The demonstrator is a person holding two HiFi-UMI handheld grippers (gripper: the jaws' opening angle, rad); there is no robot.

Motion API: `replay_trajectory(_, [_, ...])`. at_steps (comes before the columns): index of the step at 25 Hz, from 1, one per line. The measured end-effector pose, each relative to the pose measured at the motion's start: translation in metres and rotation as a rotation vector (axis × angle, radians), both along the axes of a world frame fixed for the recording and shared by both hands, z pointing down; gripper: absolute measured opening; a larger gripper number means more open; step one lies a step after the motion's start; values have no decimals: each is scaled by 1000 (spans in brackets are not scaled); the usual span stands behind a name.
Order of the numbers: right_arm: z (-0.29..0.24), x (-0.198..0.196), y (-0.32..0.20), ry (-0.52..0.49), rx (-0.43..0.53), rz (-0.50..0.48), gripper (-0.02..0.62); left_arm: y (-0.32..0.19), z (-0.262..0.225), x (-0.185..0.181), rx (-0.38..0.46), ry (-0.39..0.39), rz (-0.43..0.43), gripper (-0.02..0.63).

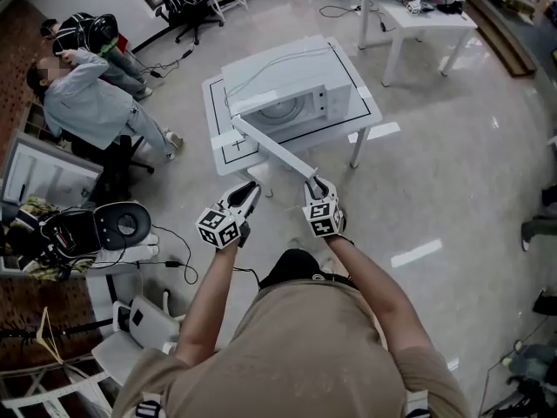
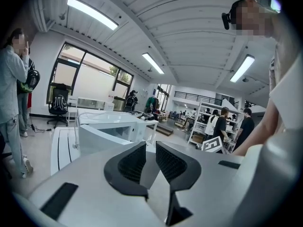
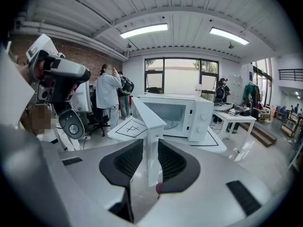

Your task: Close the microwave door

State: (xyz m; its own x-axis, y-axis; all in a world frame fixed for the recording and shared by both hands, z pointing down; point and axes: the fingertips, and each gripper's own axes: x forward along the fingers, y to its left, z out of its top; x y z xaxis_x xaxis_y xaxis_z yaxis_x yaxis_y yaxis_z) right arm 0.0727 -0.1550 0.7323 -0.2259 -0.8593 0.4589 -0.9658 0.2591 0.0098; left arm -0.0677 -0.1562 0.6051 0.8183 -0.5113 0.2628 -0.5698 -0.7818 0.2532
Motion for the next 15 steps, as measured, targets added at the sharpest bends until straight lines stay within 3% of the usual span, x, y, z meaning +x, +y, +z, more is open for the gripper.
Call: replay_trajectory(15, [-9, 43, -32, 21, 5, 92, 97, -69, -2, -2, 20, 43, 47, 55])
